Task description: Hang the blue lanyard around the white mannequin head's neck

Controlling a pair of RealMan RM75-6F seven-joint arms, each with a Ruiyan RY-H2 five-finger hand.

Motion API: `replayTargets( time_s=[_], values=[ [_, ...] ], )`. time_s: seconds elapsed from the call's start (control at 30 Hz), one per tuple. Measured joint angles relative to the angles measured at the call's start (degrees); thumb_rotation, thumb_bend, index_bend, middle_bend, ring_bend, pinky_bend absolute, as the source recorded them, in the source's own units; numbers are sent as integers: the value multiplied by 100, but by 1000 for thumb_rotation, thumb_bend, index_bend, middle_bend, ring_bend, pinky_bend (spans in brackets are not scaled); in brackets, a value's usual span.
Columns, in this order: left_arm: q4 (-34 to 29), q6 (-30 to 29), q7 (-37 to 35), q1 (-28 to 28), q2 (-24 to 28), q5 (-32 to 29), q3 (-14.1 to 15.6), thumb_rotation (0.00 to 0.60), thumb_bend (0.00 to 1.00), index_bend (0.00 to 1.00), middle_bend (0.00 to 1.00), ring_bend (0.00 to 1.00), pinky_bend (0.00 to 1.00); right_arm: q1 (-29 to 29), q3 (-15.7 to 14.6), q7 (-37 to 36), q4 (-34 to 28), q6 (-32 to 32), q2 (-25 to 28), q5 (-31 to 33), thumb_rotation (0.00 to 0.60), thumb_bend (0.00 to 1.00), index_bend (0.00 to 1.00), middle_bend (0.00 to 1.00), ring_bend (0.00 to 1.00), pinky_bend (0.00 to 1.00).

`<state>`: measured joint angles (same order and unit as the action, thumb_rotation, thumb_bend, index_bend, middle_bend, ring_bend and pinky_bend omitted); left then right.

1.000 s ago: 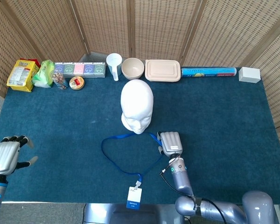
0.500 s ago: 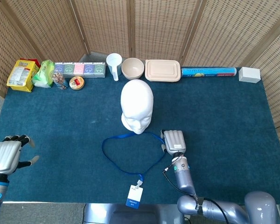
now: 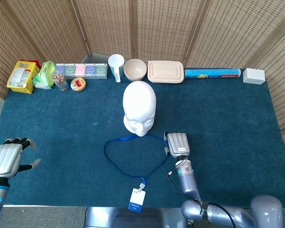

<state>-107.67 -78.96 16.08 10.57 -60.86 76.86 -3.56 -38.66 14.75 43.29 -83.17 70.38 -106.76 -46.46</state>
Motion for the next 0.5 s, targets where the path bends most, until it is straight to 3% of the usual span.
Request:
replayTargets(
  time_s=[0.5],
  values=[
    [50, -30, -95, -41, 19, 19, 25, 568, 187, 518, 462, 405, 324, -104, 106, 76, 195, -81, -102, 173, 593, 341, 437, 798, 992, 1000]
  ],
)
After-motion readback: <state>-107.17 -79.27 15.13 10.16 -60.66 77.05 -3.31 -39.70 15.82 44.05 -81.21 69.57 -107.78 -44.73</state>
